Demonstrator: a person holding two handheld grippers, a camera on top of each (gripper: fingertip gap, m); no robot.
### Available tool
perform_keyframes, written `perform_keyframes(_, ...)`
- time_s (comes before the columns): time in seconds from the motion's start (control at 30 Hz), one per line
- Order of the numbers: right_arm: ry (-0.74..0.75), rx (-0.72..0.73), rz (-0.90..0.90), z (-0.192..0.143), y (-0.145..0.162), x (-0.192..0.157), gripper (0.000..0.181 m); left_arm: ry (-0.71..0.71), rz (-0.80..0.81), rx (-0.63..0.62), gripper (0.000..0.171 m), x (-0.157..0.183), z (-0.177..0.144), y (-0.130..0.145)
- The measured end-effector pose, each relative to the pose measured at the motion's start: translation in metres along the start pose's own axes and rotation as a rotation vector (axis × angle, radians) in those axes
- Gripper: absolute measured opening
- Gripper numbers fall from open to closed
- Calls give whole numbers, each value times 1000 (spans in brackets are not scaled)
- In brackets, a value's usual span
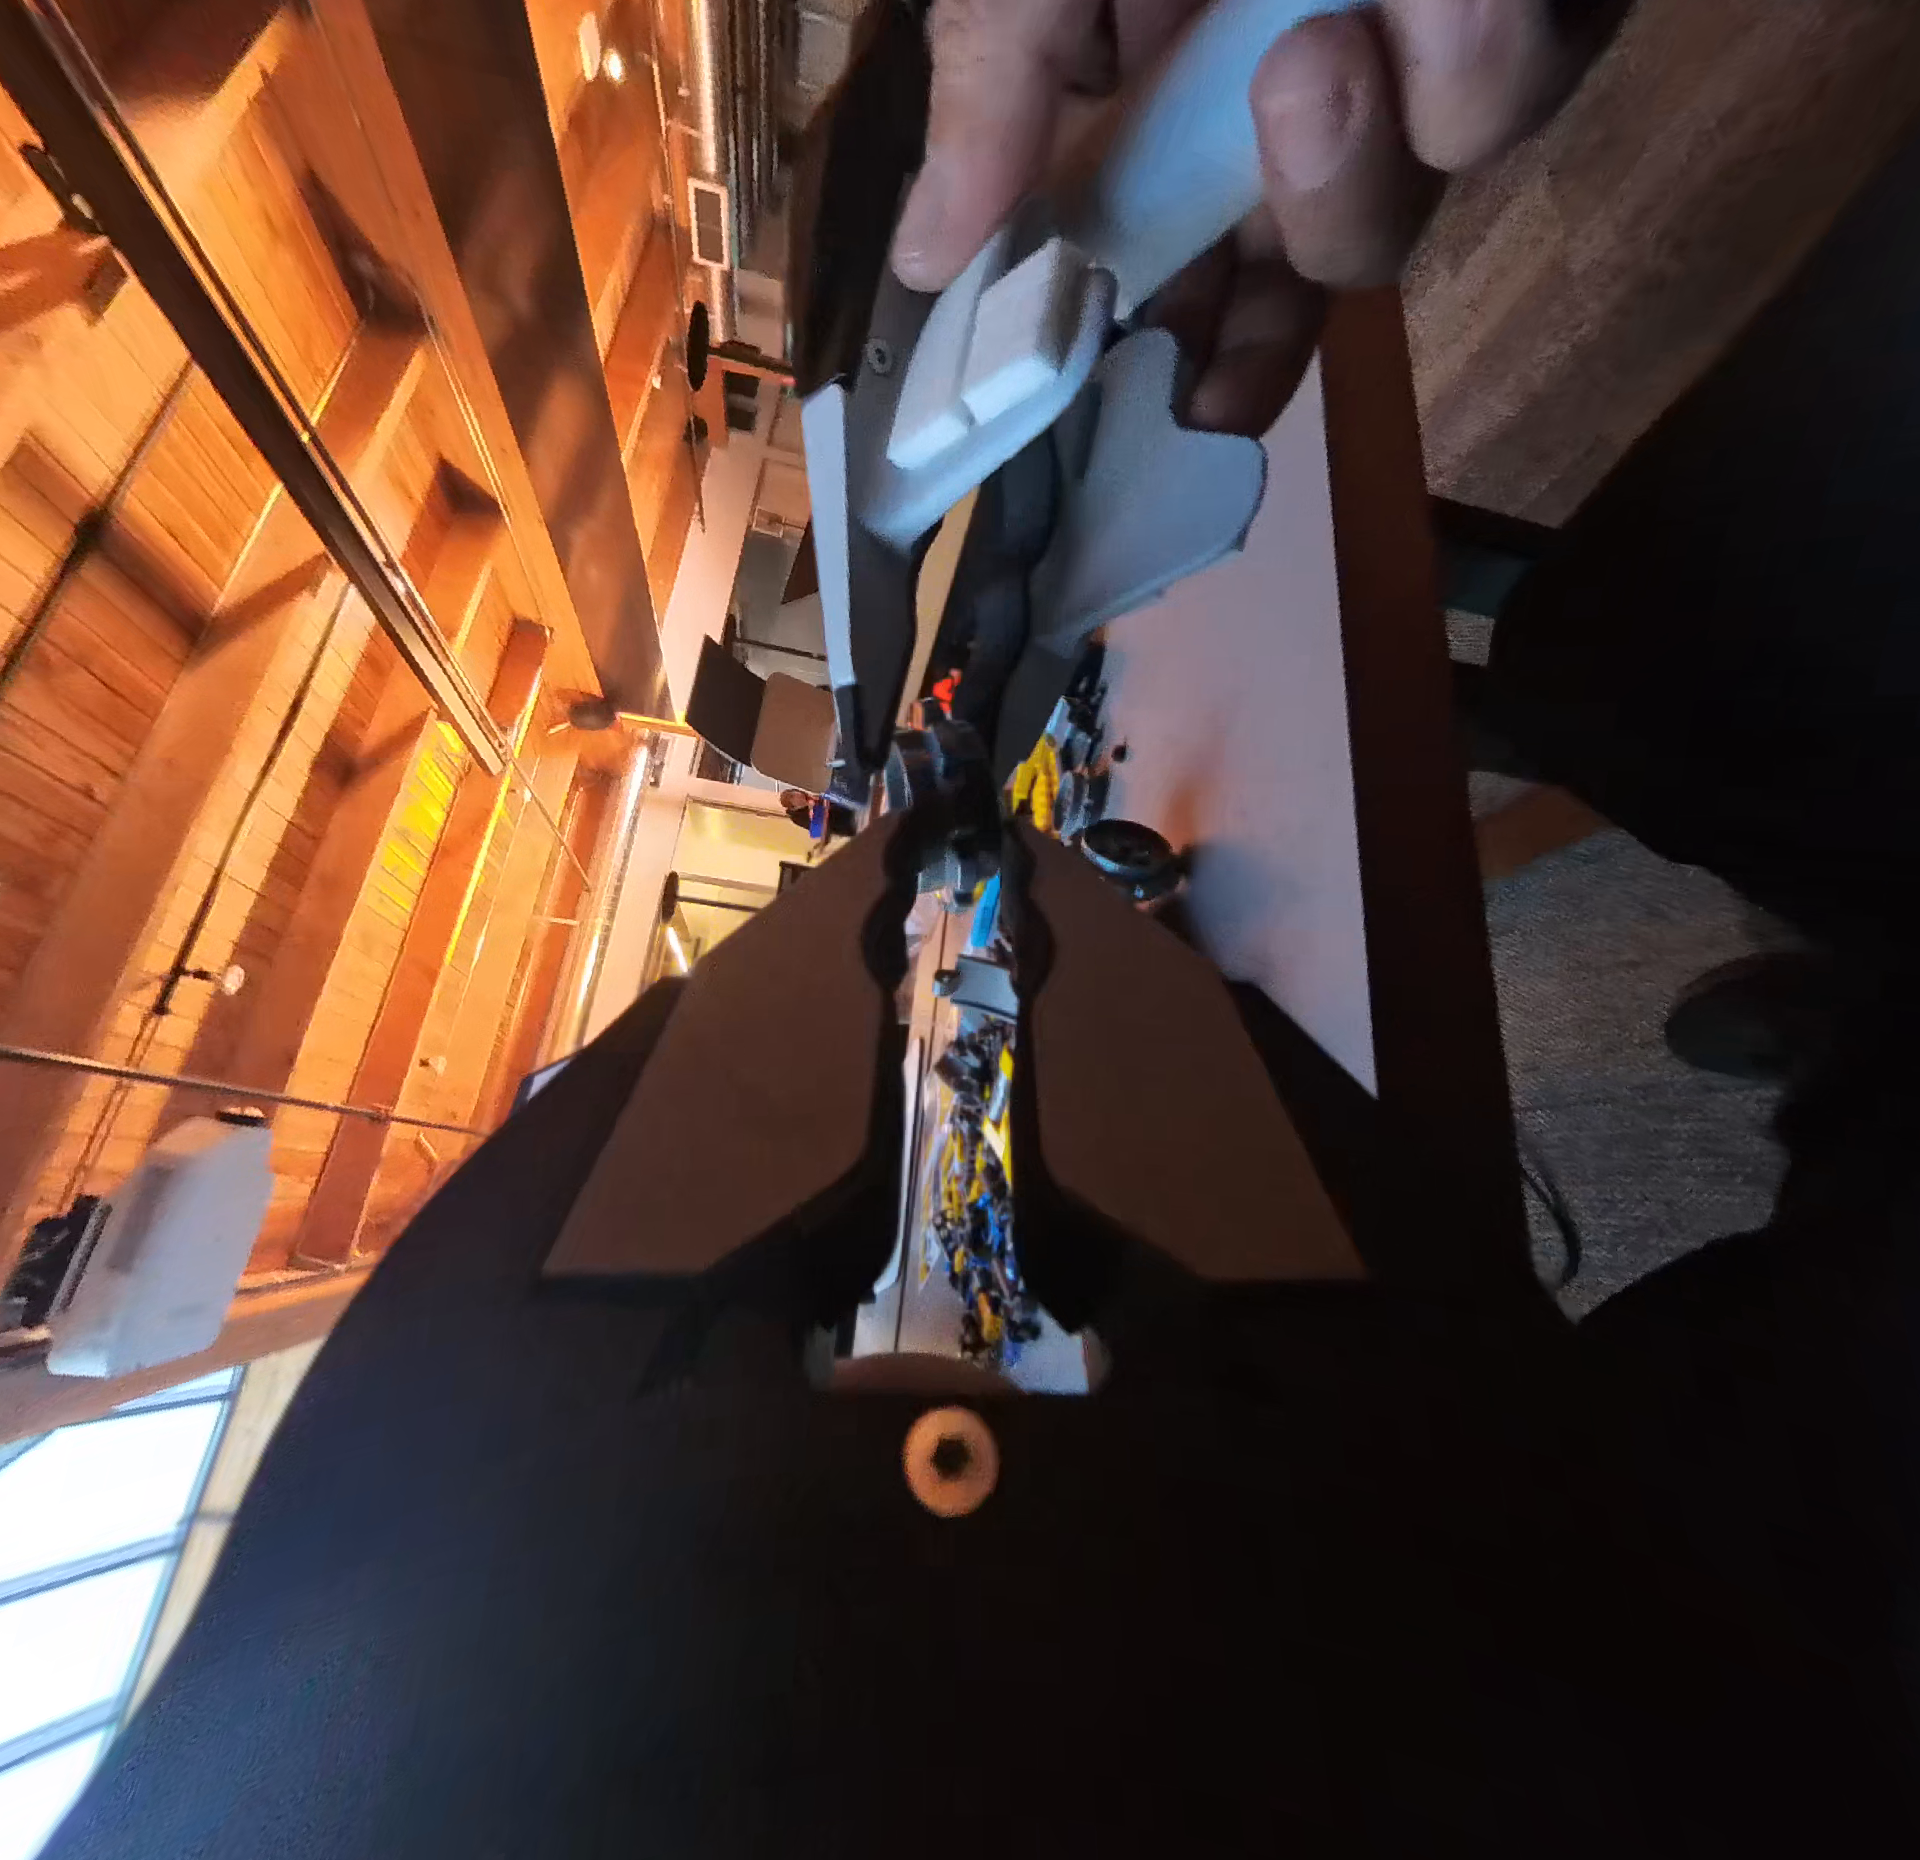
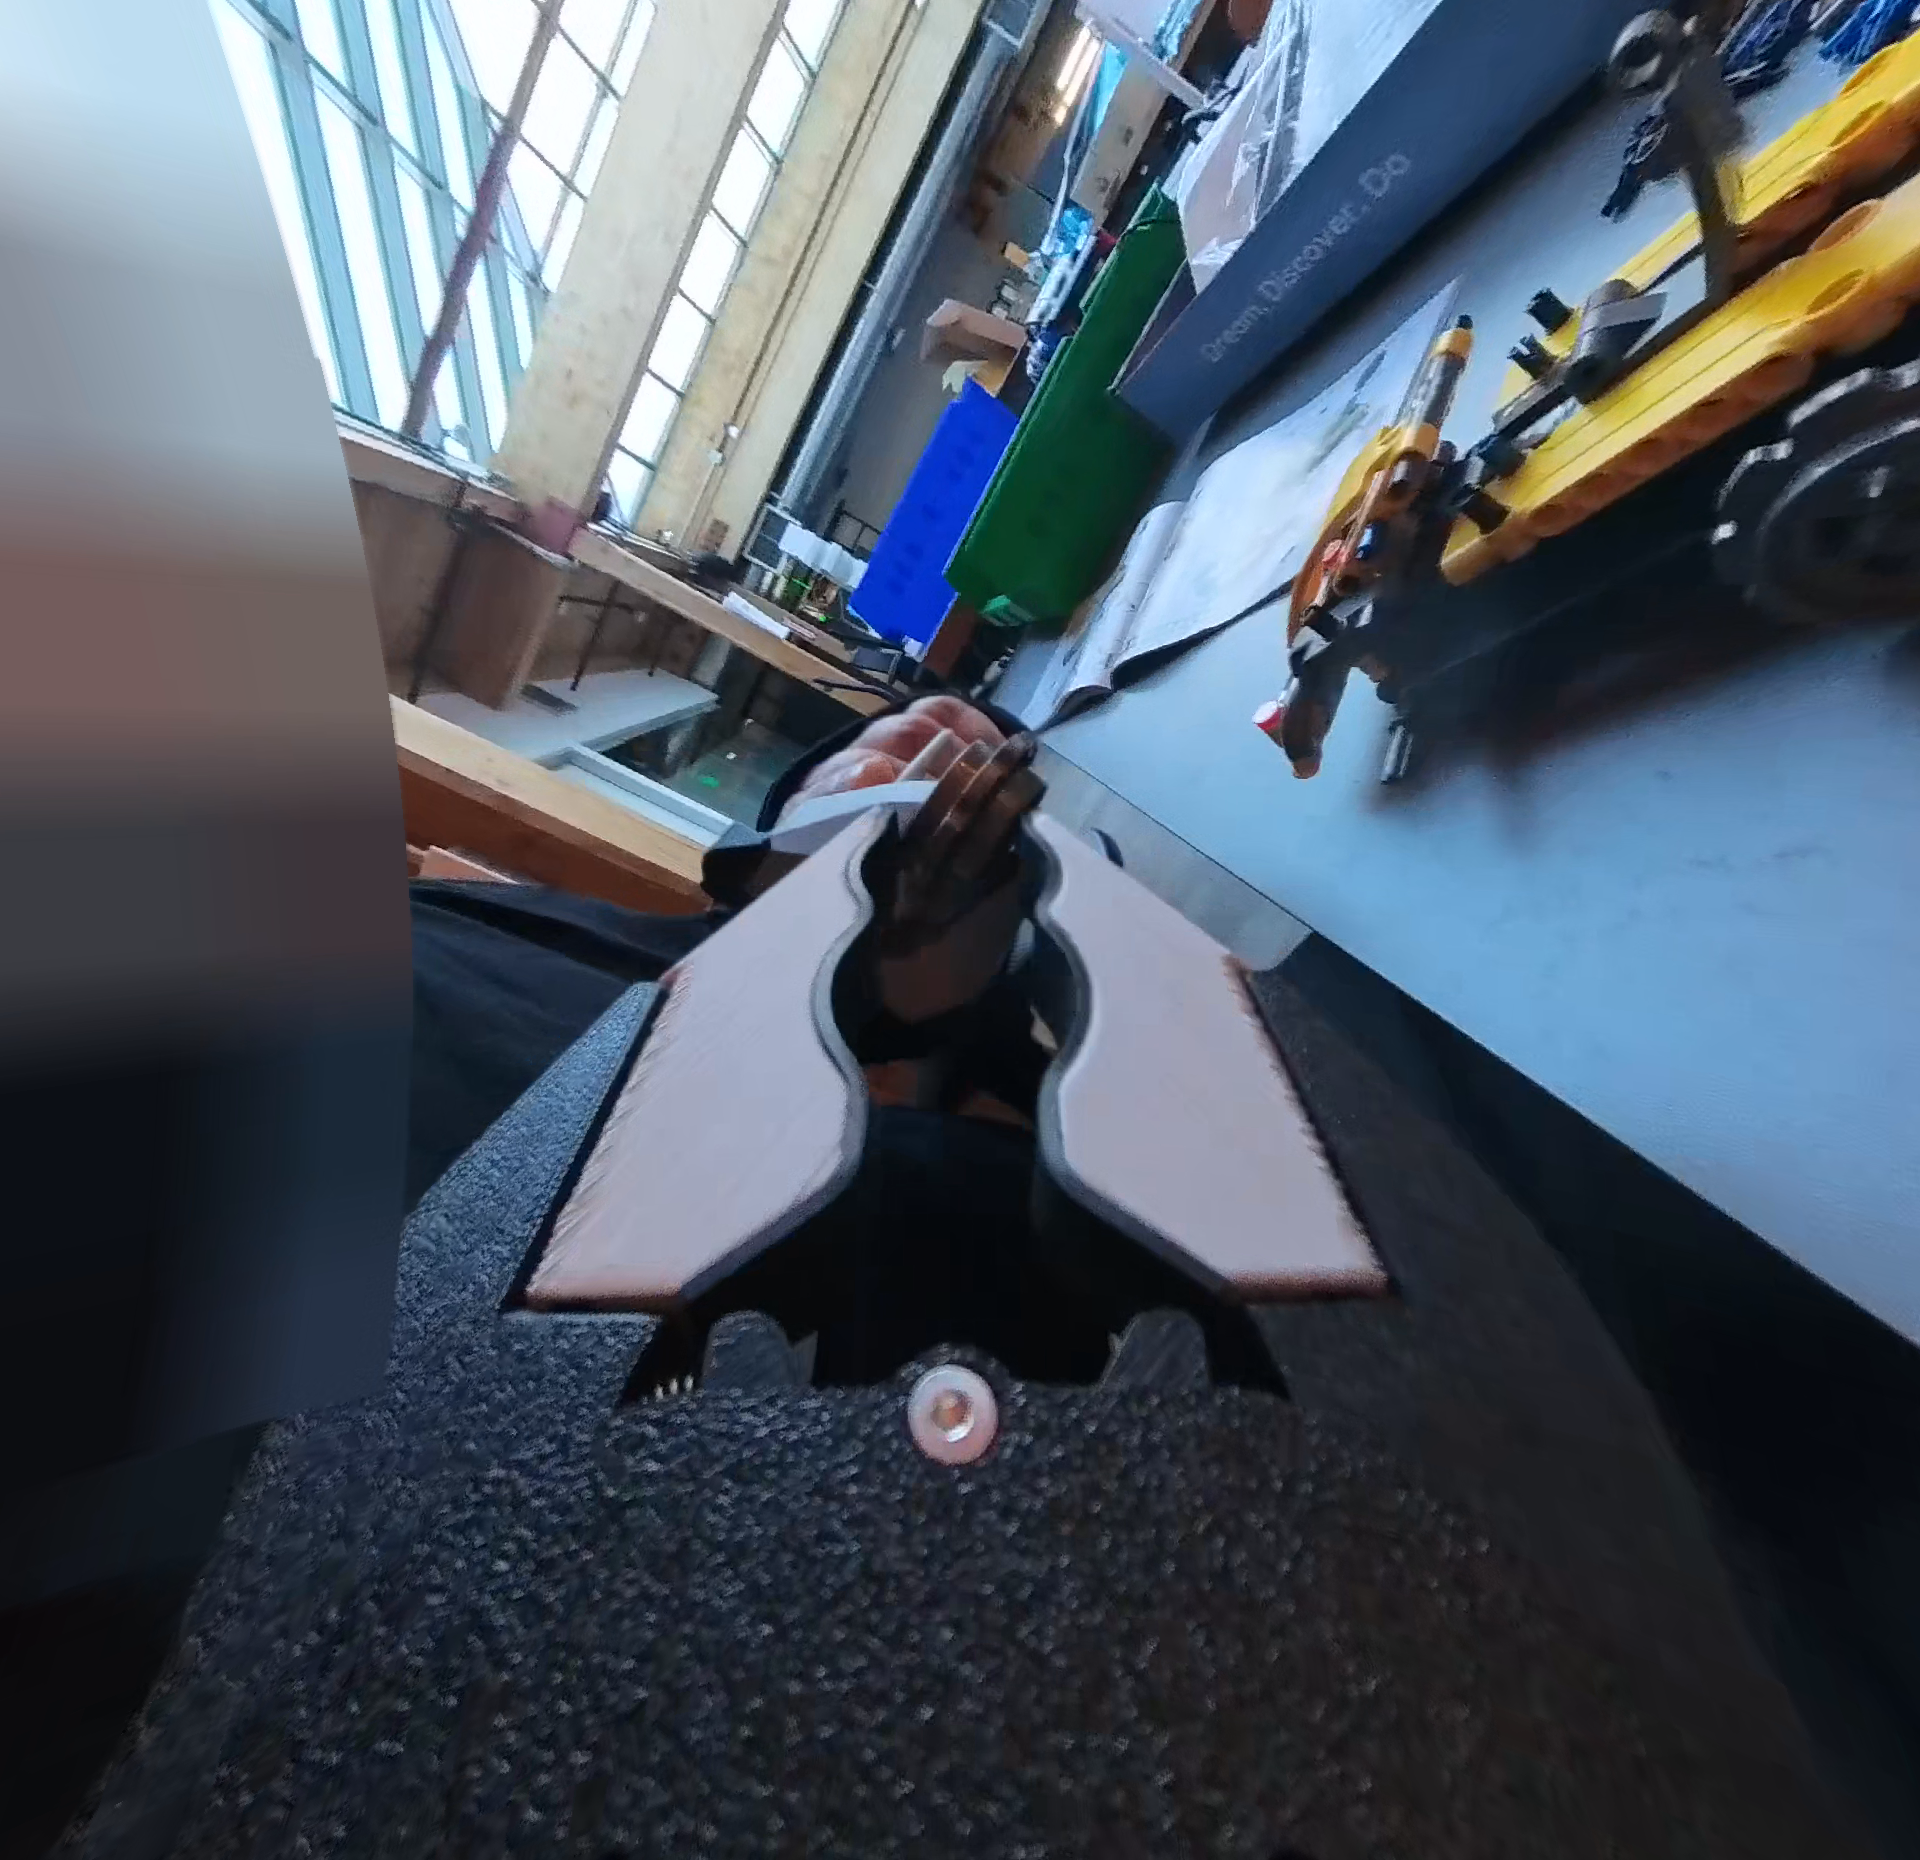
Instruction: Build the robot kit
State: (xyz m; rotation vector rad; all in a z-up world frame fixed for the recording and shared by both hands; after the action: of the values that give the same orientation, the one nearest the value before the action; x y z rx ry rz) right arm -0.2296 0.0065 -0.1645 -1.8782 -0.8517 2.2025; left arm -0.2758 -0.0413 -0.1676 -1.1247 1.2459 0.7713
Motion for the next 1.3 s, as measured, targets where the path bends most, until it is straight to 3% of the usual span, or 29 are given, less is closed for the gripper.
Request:
perform_keyframes(0.1,25,-27,-65,2,1,0,19,4,-55,-3,14,0,-2,7)
perform_keyframes(0.17,28,-38,-80,3,2,1,19,43,-200,18,17,0,-4,9)
perform_keyframes(0.27,-9,-27,-67,1,1,0,16,139,-538,43,41,-5,-10,12)
perform_keyframes(0.33,-28,-37,-81,1,2,-1,15,227,-768,62,44,-8,-13,17)
perform_keyframes(0.43,-44,-98,-160,3,8,-2,15,481,-1201,120,50,-5,-14,20)
perform_keyframes(0.5,-33,-166,-244,6,14,-2,15,672,-1450,196,38,-5,-15,19)
perform_keyframes(0.57,7,-219,-336,8,17,-2,15,726,-1598,238,13,-9,-12,23)
perform_keyframes(0.7,159,-236,-462,9,12,6,15,674,-1576,144,7,-2,-6,32)
perform_keyframes(0.83,385,-171,-546,4,-2,25,17,567,-1750,-9,7,10,7,42)
perform_keyframes(0.97,655,-185,-801,2,-3,30,37,534,-1873,-83,7,21,15,41)
perform_keyframes(1.3,903,-264,-1132,9,10,31,43,424,-1962,-139,7,20,19,45)
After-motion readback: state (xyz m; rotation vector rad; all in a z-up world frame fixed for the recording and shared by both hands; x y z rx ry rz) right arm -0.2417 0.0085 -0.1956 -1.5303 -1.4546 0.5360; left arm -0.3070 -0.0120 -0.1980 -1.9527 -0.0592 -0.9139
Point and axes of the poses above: each gripper's, where its closed fingertips meet, z out along the fingers, y out of its underside, x = y × z across the jaws, the point moved 4 cm from there along -z, back along the fingers, and after that the axes turned 1 degree about x, right-handed, at the moved point
